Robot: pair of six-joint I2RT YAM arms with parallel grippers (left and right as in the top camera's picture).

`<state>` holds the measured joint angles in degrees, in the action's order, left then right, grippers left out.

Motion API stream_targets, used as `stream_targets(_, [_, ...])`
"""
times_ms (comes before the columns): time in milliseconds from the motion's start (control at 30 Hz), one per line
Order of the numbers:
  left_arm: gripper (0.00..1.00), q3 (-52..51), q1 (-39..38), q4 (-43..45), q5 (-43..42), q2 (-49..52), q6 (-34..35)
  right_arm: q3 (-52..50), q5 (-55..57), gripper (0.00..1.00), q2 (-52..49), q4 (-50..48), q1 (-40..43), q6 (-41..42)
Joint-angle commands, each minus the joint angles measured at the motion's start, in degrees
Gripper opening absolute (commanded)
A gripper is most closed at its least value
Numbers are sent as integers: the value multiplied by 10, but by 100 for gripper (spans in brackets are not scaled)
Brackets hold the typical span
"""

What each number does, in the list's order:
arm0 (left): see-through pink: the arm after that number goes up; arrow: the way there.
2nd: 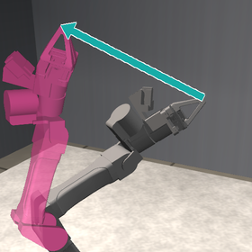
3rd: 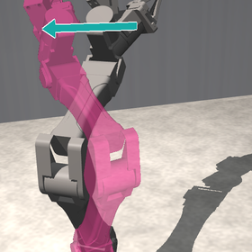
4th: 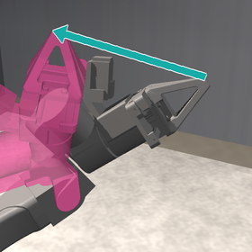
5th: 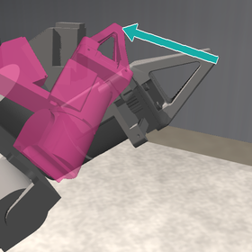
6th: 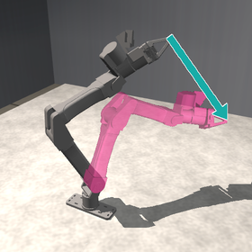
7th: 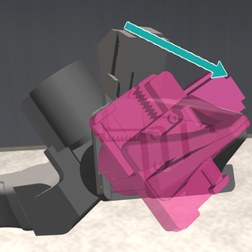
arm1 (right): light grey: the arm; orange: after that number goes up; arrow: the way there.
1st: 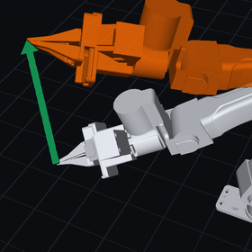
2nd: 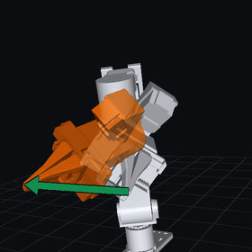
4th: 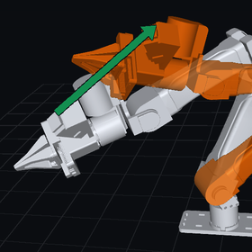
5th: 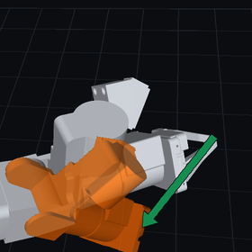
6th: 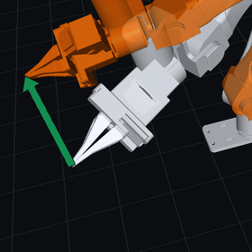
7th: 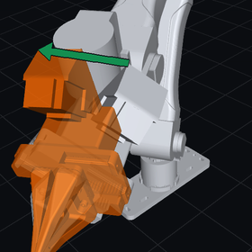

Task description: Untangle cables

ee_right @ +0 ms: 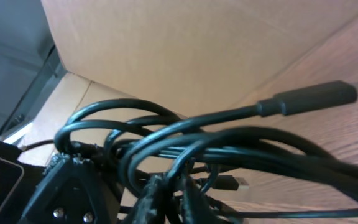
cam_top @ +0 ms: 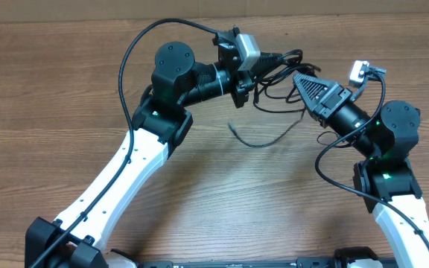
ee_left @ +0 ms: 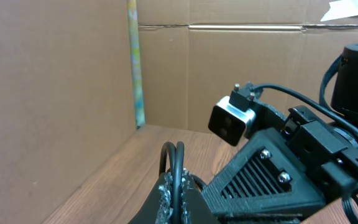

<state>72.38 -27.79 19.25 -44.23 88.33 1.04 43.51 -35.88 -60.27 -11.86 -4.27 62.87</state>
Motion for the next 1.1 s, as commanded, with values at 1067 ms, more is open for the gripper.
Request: stream_targets(1067, [4, 6, 24, -211, 326, -18, -6, 10, -152, 4, 5, -300, -2, -94])
